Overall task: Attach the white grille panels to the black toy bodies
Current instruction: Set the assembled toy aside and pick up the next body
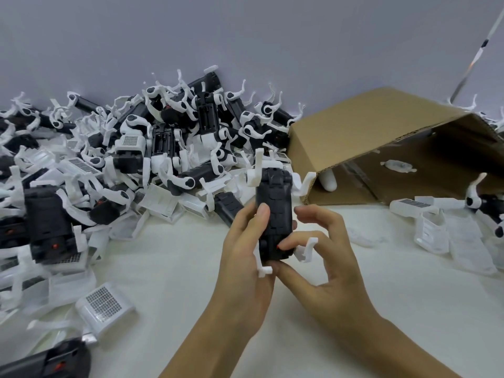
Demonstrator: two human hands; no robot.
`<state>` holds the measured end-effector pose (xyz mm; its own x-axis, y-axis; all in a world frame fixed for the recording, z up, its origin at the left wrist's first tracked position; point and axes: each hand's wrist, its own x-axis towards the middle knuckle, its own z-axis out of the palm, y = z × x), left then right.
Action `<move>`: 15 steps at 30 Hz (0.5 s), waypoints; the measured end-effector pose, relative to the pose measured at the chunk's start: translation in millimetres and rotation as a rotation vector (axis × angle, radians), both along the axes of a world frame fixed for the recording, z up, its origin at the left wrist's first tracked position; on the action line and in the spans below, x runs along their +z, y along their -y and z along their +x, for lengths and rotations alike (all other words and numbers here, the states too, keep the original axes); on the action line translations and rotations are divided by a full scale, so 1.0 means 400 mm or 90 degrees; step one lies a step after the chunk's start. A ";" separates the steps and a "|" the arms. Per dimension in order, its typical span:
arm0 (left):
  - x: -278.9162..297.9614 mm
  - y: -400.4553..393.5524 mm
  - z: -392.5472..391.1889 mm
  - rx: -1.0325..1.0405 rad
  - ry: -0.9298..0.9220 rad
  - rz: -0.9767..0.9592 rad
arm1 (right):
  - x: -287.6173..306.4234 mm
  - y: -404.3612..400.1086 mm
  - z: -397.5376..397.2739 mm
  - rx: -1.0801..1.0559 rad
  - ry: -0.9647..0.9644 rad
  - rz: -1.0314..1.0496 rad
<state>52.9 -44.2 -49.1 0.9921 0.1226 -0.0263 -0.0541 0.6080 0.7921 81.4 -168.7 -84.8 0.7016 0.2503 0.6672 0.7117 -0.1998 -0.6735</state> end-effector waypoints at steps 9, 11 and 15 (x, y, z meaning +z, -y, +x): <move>0.000 -0.003 0.001 -0.004 -0.007 -0.019 | -0.003 -0.006 -0.006 -0.004 0.007 0.021; -0.002 -0.005 0.002 0.004 -0.018 -0.022 | -0.002 -0.005 -0.004 -0.022 0.012 0.013; -0.004 -0.006 0.006 0.014 -0.022 -0.022 | 0.001 -0.006 -0.003 -0.046 0.023 0.007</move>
<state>55.2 -41.7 -50.9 0.9876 0.1430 -0.0649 -0.0409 0.6334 0.7728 80.0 -166.3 -84.5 0.6929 0.1914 0.6951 0.7196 -0.2442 -0.6500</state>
